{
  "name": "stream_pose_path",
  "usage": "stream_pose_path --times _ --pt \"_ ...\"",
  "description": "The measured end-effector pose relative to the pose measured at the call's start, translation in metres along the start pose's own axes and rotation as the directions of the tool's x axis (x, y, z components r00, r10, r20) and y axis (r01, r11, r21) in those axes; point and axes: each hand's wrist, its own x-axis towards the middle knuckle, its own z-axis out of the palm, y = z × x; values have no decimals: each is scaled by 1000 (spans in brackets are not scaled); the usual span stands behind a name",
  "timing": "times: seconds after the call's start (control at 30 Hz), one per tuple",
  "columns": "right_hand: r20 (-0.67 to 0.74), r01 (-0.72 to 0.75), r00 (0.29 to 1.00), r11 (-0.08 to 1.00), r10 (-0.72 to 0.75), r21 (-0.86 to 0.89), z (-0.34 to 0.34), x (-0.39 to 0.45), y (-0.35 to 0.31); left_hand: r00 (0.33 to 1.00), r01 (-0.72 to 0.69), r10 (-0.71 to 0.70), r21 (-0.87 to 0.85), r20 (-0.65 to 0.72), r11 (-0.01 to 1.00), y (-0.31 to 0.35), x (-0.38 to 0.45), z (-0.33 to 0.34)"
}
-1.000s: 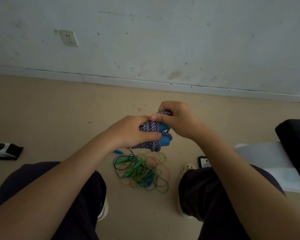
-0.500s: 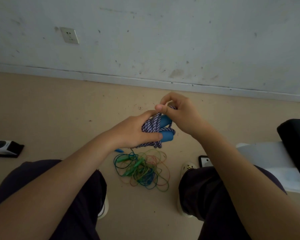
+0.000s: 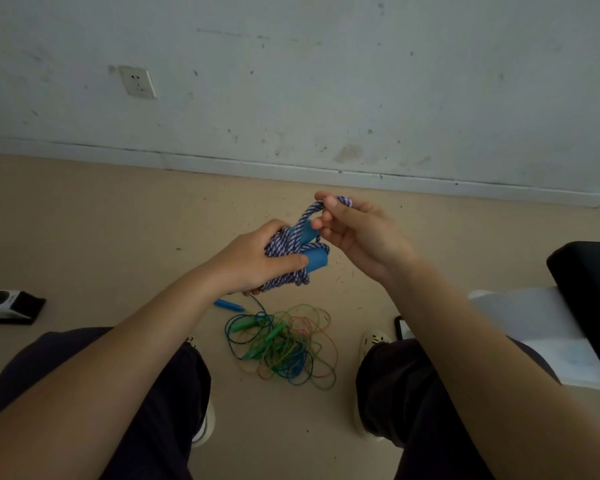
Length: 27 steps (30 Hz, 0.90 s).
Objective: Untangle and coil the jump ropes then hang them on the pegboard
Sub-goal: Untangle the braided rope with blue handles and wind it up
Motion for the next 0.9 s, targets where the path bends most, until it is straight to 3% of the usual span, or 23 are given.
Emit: stream_pose_path --times 0.23,0.37,0.5,0.57,0.7,0.9 --pt "-20 26 999 999 -26 -18 1 2 -3 999 42 -41 -107 11 993 0 2 -2" --pt "23 -14 1000 995 11 102 3 1 -4 999 27 -30 -100 -37 995 0 2 -3" --pt "-52 -7 999 998 10 56 8 1 -3 993 11 -19 -68 -120 998 1 1 1" --pt "-102 14 995 1000 -16 -22 9 3 -4 990 15 -27 -86 -137 996 3 1 2" --pt "-204 -8 975 907 -86 -422 12 1 0 981 24 -58 -184 -183 983 5 2 -1" --pt "-62 31 995 847 -75 -530 17 -5 3 946 -7 -28 -107 -323 994 7 1 -3"
